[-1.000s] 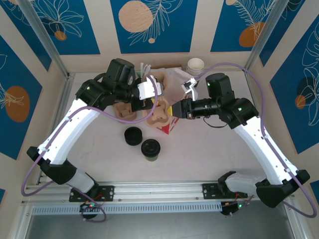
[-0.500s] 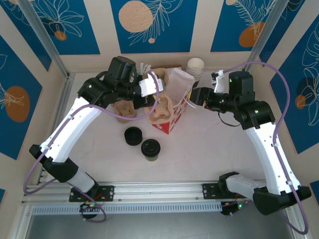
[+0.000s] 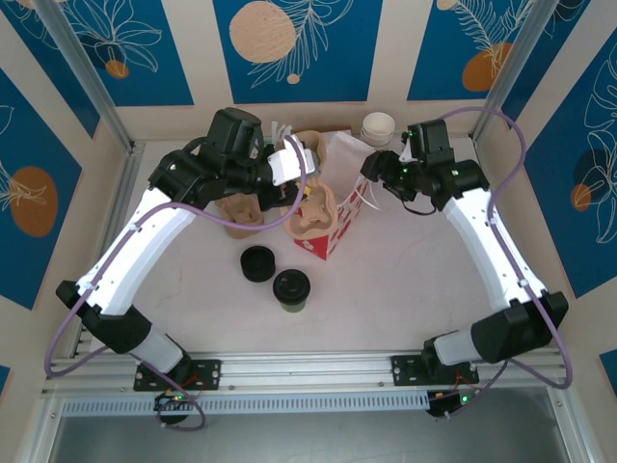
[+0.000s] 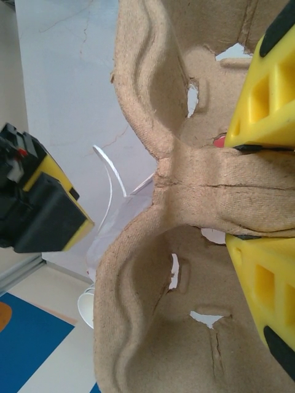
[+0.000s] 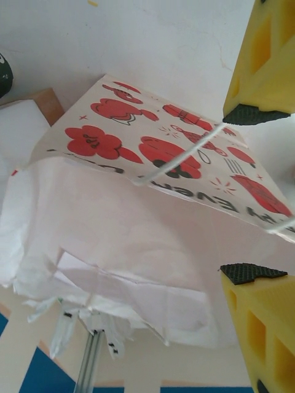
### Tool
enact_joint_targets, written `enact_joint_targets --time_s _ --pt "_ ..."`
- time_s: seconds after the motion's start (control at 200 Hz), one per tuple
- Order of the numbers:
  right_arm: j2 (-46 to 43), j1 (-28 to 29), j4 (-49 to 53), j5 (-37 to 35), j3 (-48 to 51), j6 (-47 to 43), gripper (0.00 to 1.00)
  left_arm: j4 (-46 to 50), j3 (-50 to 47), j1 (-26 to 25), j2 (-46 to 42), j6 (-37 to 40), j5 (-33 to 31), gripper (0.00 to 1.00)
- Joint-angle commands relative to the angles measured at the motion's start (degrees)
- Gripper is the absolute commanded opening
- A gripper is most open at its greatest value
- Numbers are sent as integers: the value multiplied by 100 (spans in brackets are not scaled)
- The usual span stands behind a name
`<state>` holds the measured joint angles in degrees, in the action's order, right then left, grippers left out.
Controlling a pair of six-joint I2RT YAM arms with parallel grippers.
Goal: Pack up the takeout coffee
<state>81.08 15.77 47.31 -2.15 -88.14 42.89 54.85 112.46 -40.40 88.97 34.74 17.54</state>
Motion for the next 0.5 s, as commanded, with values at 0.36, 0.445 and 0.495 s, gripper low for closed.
enact_joint_targets --time_s 0.36,0.445,0.495 --pt "940 117 297 -168 -668 160 55 -170 276 -9 109 -124 198 35" --pt "971 136 305 -166 -652 129 52 -168 322 -7 129 -143 237 35" --pt "980 146 317 -163 -653 117 51 -170 353 -5 138 -156 265 35"
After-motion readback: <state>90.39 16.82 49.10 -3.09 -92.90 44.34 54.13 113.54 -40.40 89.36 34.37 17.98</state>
